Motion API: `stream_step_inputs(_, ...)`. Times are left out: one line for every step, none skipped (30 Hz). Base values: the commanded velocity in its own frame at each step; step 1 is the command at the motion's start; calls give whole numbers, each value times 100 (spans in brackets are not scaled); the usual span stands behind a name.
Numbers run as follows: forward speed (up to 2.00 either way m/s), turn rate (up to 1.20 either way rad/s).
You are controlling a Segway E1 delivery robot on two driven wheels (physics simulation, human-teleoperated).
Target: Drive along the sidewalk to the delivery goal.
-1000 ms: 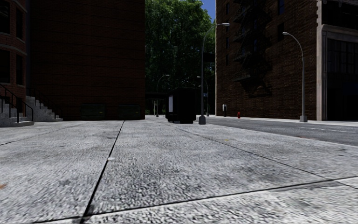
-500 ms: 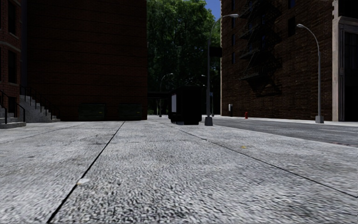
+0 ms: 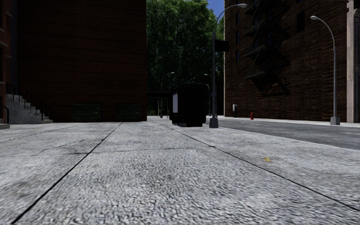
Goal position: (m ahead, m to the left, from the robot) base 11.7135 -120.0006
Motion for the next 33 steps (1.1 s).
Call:
stream_step_inputs(200,0)
stream_step_inputs(200,0)
stream_step_inputs(200,0)
stream_step_inputs(200,0)
stream_step_inputs(200,0)
stream_step_inputs(200,0)
stream_step_inputs(200,0)
stream_step_inputs(200,0)
stream_step_inputs(200,0)
stream_step_inputs(200,0)
stream_step_inputs(200,0)
stream_step_inputs(200,0)
stream_step_inputs(200,0)
stream_step_inputs(200,0)
stream_step_inputs(200,0)
stream_step_inputs(200,0)
stream_step_inputs(200,0)
stream_step_inputs(200,0)
stream_step_inputs(200,0)
stream_step_inputs(200,0)
stream_step_inputs(200,0)
stream_step_inputs(200,0)
stream_step_inputs(200,0)
stream_step_inputs(200,0)
stream_step_inputs(200,0)
stream_step_inputs(200,6)
stream_step_inputs(200,13)
stream_step_inputs(200,14)
stream_step_inputs(200,14)
stream_step_inputs(200,14)
stream_step_inputs(200,15)
stream_step_inputs(200,15)
stream_step_inputs(200,17)
